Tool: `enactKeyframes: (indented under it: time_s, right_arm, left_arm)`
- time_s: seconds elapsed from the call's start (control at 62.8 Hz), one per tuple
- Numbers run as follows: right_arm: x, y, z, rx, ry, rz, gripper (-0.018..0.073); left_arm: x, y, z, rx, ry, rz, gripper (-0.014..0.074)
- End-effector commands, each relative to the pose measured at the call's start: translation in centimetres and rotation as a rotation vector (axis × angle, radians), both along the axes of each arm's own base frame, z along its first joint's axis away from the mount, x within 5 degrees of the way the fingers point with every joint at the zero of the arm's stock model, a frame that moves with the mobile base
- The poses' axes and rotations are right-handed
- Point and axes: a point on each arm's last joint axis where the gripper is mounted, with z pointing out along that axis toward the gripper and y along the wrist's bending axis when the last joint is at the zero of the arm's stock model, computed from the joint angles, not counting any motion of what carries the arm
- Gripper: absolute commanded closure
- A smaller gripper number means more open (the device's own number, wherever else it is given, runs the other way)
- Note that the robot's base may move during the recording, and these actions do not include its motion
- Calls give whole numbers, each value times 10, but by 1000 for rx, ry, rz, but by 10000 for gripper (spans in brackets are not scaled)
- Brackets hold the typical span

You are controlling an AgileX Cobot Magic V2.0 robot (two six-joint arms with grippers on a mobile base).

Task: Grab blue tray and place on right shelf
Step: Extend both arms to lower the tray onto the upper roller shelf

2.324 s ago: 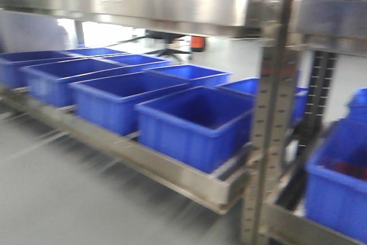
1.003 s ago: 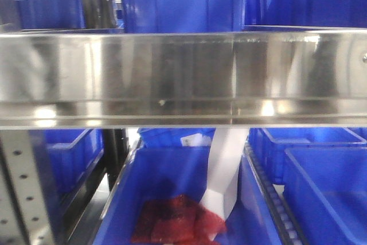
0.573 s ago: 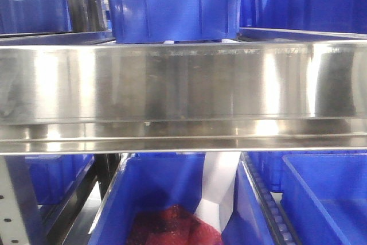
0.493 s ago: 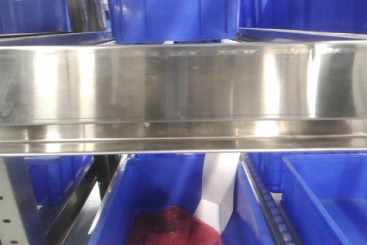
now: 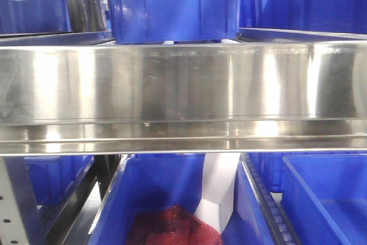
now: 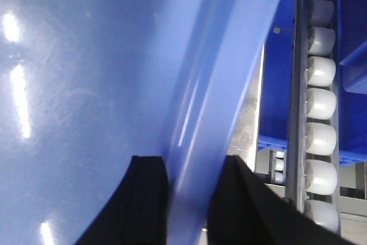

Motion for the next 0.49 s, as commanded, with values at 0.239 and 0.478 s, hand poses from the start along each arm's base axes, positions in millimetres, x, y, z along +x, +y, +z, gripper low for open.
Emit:
enactKeyframes:
  time_s: [0.239,0.478]
  right_arm:
    - [-6,1,22,69,-137,46,502]
    - [-6,1,22,69,-137,46,502]
  left_arm:
    - [-18,3,13,14,21,-52,645]
    - [-18,3,14,12,20,-52,645]
